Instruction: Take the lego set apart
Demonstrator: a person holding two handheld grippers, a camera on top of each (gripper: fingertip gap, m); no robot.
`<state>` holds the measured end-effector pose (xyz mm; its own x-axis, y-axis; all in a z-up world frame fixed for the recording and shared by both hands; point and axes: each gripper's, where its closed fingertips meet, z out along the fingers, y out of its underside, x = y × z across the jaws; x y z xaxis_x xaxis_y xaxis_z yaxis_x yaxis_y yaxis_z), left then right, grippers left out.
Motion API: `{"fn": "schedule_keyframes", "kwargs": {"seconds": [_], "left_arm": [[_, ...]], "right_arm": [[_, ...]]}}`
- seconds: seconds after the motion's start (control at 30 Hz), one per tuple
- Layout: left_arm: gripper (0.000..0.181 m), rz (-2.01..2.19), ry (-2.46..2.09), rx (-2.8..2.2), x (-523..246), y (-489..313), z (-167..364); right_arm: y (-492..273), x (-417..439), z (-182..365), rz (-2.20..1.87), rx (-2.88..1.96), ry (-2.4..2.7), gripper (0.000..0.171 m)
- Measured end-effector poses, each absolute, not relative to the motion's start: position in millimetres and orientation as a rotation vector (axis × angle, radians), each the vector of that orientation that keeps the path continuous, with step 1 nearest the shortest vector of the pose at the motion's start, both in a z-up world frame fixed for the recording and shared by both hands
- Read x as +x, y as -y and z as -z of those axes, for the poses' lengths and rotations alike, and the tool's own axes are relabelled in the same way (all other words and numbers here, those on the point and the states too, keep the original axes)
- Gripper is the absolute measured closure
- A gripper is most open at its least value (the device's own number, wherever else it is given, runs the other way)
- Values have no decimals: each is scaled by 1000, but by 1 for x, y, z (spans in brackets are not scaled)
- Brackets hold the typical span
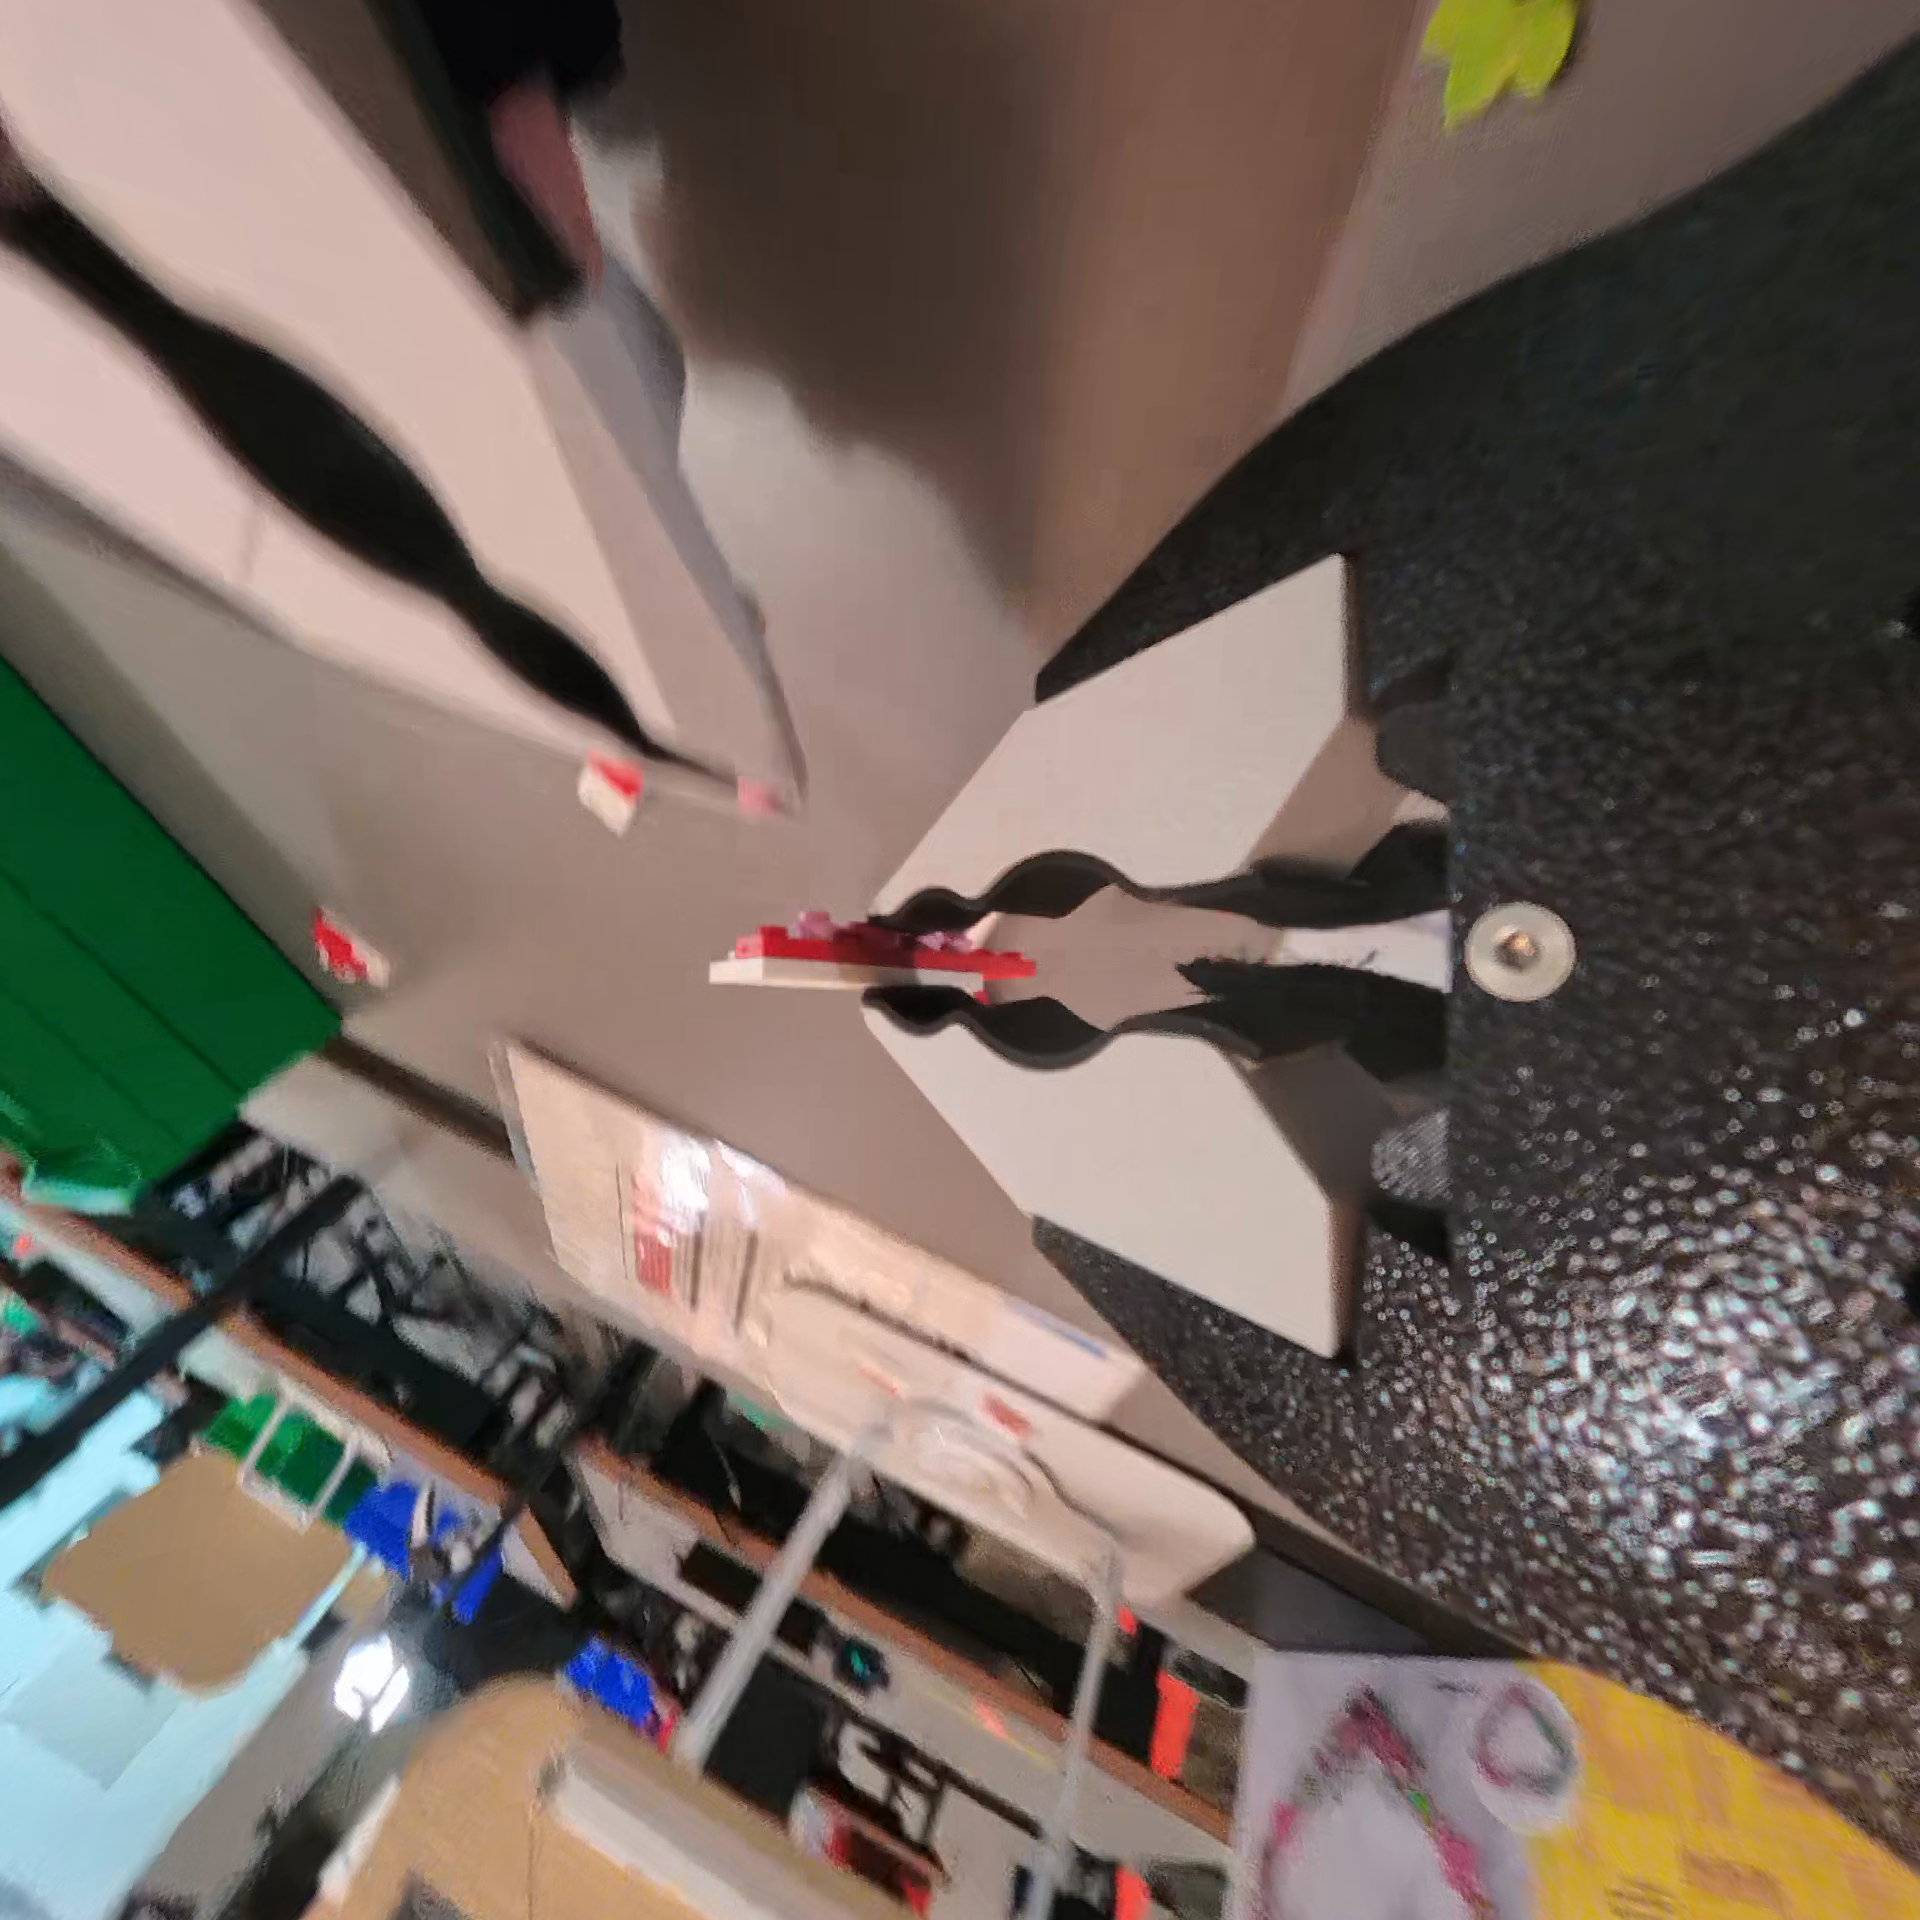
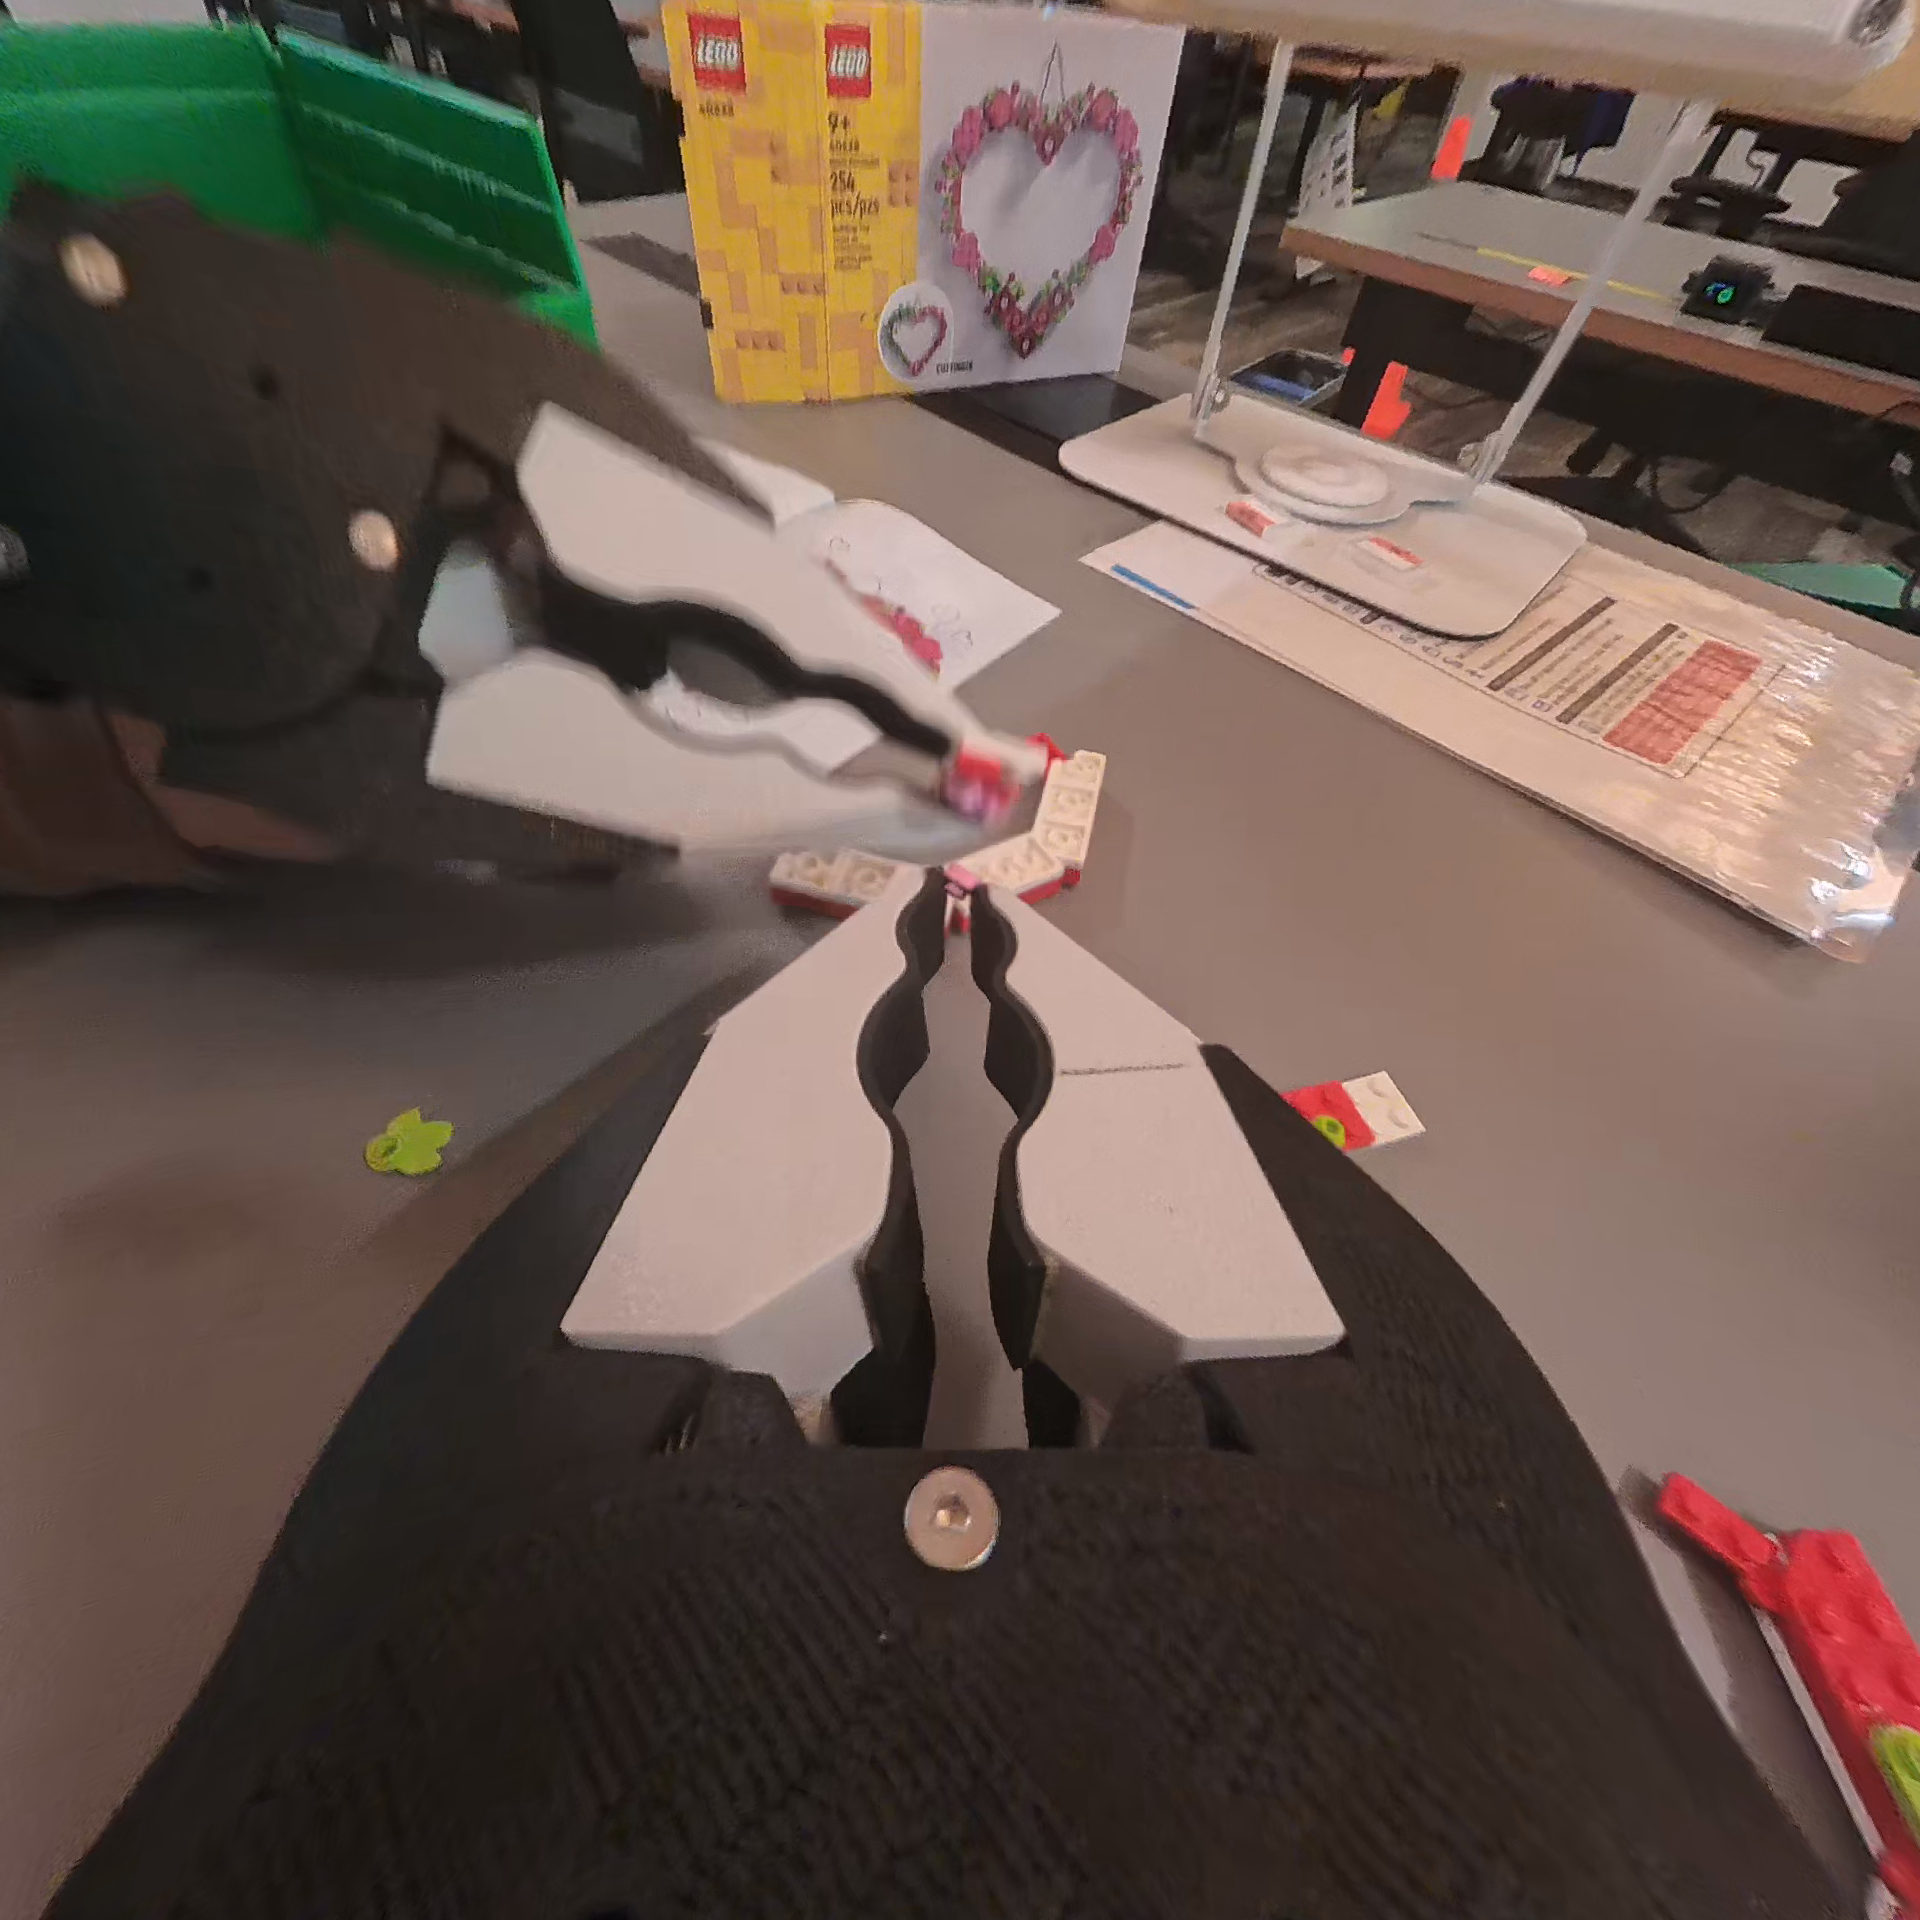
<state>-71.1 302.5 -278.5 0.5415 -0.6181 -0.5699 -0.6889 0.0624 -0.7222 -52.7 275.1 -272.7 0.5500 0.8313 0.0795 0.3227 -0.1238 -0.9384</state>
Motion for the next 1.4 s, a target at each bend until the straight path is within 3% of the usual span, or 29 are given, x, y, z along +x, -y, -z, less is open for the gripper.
{"fn": "schedule_keyframes", "kwargs": {"seconds": [0.33,0.6,0.93,1.13,1.4], "left_arm": [[175,182,-1000,-1680,-76,-304,271],[175,321,-969,-1692,-73,-302,270],[175,392,-987,-1699,-68,-298,275],[174,522,-904,-1665,-68,-296,260],[174,433,-648,-1342,-142,-239,188]], "right_arm": [[-276,-45,286,-508,-1745,1099,166],[-263,-37,323,-635,-2048,1193,140],[-252,-40,319,-726,-2022,1241,119],[-259,-44,289,-722,-1831,1185,128],[-247,-93,247,-949,-1647,1251,129]]}}
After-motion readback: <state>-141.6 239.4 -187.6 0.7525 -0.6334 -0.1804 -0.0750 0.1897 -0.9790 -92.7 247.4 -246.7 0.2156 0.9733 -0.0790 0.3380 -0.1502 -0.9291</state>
